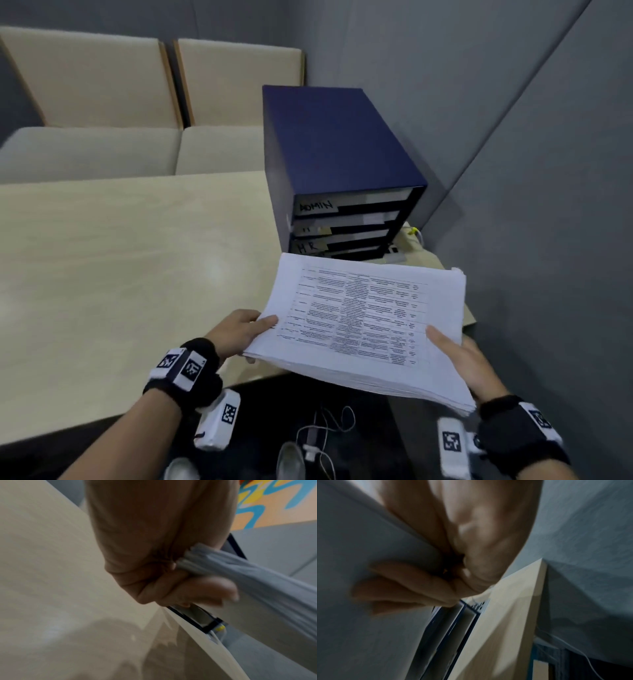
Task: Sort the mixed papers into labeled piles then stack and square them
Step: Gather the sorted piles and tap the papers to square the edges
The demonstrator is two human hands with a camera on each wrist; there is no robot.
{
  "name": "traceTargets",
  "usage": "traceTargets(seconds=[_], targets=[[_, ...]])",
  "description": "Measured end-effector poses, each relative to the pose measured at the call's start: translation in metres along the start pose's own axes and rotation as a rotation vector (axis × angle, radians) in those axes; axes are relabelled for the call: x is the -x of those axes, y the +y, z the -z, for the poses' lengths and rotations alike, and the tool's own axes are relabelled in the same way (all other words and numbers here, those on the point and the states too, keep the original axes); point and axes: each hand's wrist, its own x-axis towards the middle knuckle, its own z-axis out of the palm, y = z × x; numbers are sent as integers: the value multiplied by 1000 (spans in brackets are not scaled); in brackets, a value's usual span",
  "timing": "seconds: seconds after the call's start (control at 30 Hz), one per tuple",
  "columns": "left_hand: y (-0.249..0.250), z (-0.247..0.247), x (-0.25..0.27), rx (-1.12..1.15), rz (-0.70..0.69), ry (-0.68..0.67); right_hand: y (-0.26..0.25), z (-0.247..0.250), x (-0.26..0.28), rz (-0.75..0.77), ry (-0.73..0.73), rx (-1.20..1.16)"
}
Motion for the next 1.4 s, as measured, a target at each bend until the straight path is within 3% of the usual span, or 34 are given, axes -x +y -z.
traceTargets(seconds=[0.13,0.3,0.6,0.77,0.93,1.2,1.3,1.4], targets=[[41,-30,-12,-80,-68,73,-4,34,-3,0,101,-61],[66,-43,-29,66,-45,155,-2,34,-18,3,156,-293],[21,-19,-16,244,99,304,8,10,-33,22,107,-402],[27,-29,-8,423,155,129,13,24,-21,-85,3,-326],[39,-48,-11,376,59,190,12,24,-23,-108,34,-327],[80,-56,-15,394,-224,321,-4,28,-23,-58,68,-449],[82,-57,-16,418,-201,346,0,25,-29,-30,87,-484],[69,-50,-17,492,-90,363,10,14,-39,12,155,-585]])
